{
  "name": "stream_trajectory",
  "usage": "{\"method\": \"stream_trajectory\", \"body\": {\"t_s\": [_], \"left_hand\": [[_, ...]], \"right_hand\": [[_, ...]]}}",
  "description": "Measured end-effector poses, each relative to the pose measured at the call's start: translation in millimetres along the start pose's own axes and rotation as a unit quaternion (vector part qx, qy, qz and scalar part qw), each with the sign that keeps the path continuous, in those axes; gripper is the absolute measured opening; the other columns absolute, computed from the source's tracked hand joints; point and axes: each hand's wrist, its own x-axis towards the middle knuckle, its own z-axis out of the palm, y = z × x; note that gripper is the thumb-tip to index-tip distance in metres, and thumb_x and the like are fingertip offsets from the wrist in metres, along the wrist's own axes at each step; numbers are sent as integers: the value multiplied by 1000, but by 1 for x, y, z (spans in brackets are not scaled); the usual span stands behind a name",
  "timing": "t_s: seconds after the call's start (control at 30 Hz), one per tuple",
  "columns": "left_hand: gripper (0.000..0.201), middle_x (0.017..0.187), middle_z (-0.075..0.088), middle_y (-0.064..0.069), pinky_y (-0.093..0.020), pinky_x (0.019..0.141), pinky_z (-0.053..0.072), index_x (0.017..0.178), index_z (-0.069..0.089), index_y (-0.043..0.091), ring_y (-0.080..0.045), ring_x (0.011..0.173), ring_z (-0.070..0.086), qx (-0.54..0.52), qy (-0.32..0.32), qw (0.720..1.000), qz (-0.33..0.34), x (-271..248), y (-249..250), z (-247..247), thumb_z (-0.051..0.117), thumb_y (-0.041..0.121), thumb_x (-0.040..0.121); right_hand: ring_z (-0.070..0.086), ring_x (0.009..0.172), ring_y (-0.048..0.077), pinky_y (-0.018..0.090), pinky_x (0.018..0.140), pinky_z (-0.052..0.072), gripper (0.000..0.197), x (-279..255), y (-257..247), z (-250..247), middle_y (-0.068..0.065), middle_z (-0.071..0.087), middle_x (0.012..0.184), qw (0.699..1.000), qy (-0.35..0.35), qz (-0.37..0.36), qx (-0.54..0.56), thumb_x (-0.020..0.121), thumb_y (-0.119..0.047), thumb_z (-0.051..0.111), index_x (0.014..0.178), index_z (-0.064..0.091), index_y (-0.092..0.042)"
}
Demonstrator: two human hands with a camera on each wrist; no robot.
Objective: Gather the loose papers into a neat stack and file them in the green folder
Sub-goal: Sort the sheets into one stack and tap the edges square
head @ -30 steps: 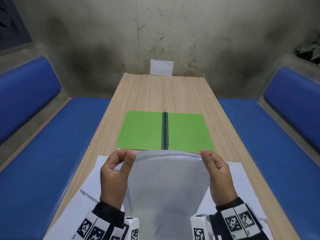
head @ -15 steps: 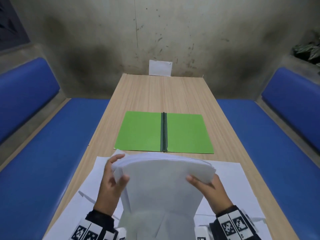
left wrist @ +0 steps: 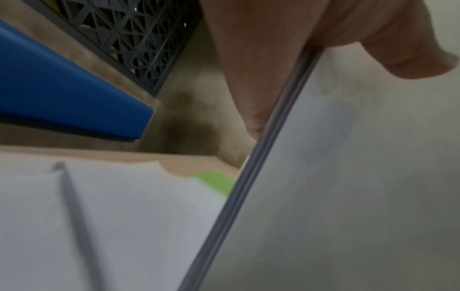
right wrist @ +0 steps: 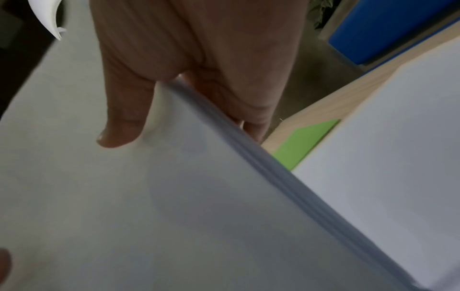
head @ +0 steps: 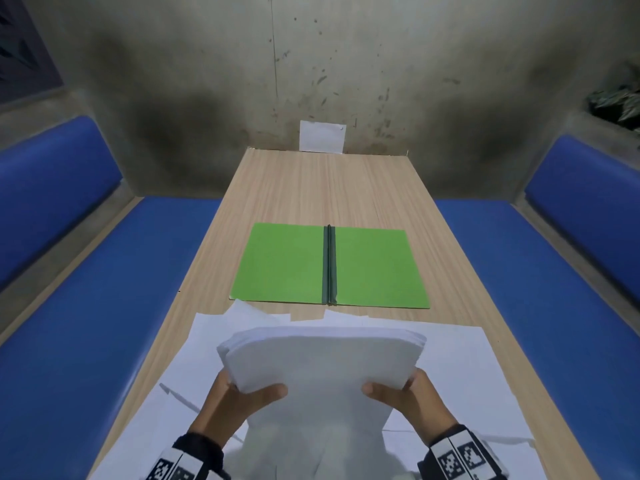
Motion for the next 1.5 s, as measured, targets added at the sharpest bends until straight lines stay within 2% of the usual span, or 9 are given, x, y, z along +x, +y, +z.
{"method": "stream_trajectory", "body": {"t_s": [0.2,0.37,0.5,0.63,0.73,0.97,1.3,1.43,1.5], "left_hand": [[23,65,73,3,-31,70,49,75,68,14,-29,84,65,-36,28,997,-63,3,-31,16,78,33,67],[14,54,71,3,-34,69,48,70,66,14,-28,73,62,-53,72,994,-70,9,-12,1,71,24,78],[22,86,68,-13,-41,83,51,92,63,4,-31,85,64,-93,161,977,-101,14,-23,-29,71,21,78],[30,100,68,-17,-43,87,50,102,63,0,-33,93,65,-106,204,960,-157,14,-70,-55,70,19,79],[42,106,69,-21,-53,95,46,95,66,0,-34,96,65,-91,211,949,-217,18,-112,-63,80,27,67],[50,117,61,-25,-45,100,42,110,56,-6,-39,108,58,-51,290,910,-291,22,-130,-53,77,16,71],[56,120,62,-21,-53,99,44,112,58,-3,-39,107,60,-105,270,907,-306,41,-158,-58,74,32,71],[51,119,61,-21,-53,101,41,117,55,-6,-40,109,58,-129,255,910,-300,35,-139,-54,71,24,78],[46,114,59,-19,-52,102,40,118,52,-7,-41,111,56,-151,236,911,-302,34,-133,-51,65,18,83]], "right_hand": [[69,88,25,35,77,56,11,8,20,12,11,75,92,998,19,26,-55,76,-10,72,82,70,-20],[66,80,20,19,69,52,11,13,45,-9,-1,72,83,994,64,52,-77,77,-7,70,83,68,-16],[54,53,19,16,38,40,15,4,78,-44,4,58,58,965,152,178,-120,80,-12,68,69,60,-7],[64,66,28,28,62,46,47,-7,110,-81,14,65,63,897,264,325,-143,83,-36,61,44,56,-9],[57,43,29,34,51,48,53,-13,125,-95,21,61,47,883,294,361,-51,79,-34,65,39,55,-2],[44,37,21,26,44,38,39,-8,115,-95,12,47,37,858,378,348,15,78,-17,70,52,49,3],[50,84,33,38,77,39,20,-21,70,-121,22,55,98,873,412,256,-58,84,-6,54,97,51,9],[55,93,29,46,98,42,24,-21,65,-135,16,61,102,908,353,207,-87,88,-13,57,102,58,7],[54,93,23,39,91,45,17,-20,61,-133,10,60,101,924,286,204,-150,88,-12,56,90,59,4]]}}
